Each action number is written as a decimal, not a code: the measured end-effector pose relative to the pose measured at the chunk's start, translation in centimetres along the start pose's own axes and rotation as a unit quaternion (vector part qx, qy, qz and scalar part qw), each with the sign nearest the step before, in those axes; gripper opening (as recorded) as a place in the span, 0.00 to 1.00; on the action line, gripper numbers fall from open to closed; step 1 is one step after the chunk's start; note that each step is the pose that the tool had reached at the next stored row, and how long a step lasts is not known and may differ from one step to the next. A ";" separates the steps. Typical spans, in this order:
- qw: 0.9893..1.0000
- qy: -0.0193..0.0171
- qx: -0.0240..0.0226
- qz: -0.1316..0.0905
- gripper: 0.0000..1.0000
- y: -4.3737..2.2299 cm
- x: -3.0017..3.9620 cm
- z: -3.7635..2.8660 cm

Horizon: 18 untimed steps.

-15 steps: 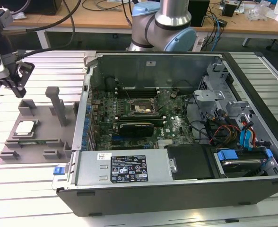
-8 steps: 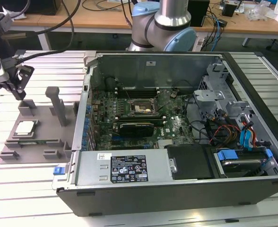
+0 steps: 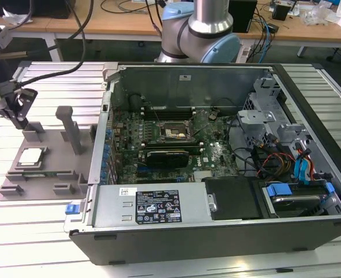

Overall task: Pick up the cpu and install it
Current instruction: 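Pick up the cpu and move it towards the insertion slot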

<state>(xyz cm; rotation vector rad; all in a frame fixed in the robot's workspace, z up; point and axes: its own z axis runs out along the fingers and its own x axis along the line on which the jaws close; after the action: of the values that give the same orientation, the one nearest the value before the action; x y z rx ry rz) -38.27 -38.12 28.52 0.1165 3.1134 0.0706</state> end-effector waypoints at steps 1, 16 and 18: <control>1.000 0.000 0.000 0.000 0.11 -0.07 0.19 0.30; 1.000 0.000 -0.001 0.000 0.11 -1.53 0.82 3.54; 1.000 0.000 -0.001 0.000 0.11 -1.73 0.94 3.91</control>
<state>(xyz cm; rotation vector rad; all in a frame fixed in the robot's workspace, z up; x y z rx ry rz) -39.23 -39.59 24.52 0.1166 3.1134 0.0728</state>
